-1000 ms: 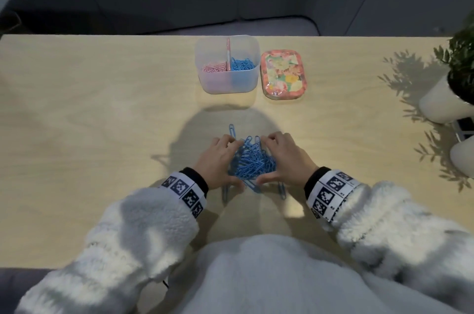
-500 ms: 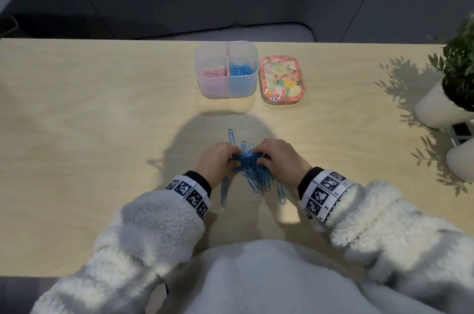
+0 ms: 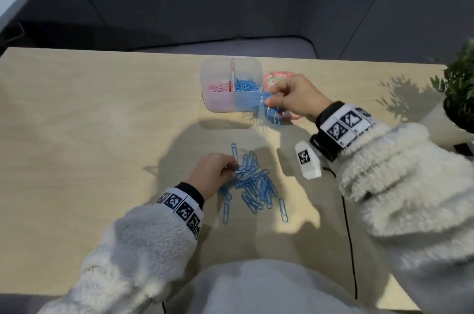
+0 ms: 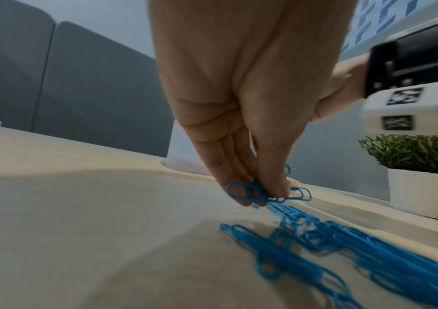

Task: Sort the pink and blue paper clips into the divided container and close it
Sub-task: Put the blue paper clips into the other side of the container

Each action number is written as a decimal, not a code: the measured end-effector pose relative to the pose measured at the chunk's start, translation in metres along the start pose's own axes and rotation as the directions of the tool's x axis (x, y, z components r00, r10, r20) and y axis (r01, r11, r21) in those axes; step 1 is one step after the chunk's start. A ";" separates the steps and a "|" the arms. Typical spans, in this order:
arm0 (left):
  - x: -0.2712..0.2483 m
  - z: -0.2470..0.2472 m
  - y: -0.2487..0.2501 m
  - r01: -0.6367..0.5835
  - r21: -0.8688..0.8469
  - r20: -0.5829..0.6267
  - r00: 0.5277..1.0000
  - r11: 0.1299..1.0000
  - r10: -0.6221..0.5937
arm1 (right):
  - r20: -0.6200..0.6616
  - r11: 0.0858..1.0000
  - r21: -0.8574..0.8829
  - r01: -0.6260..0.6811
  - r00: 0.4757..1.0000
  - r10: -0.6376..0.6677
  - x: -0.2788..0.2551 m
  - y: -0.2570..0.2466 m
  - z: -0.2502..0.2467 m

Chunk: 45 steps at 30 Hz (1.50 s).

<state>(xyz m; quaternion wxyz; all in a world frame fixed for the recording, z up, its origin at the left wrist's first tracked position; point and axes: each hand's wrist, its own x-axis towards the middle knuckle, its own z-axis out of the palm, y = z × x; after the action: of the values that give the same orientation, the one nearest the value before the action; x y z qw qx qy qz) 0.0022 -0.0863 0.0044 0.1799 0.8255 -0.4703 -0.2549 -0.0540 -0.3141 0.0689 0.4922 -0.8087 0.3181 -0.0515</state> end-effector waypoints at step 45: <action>0.015 -0.027 -0.009 -0.051 0.025 0.108 0.993 0.998 0.048 | 0.224 0.848 -0.487 0.211 0.968 -0.112 -0.030 0.055 0.078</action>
<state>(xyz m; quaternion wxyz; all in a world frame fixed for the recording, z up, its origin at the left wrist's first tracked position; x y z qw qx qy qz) 0.0306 -0.0929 0.0179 0.1491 0.8012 -0.5031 -0.2877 -0.0725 -0.2546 -0.0097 0.2839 -0.9345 0.2032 0.0689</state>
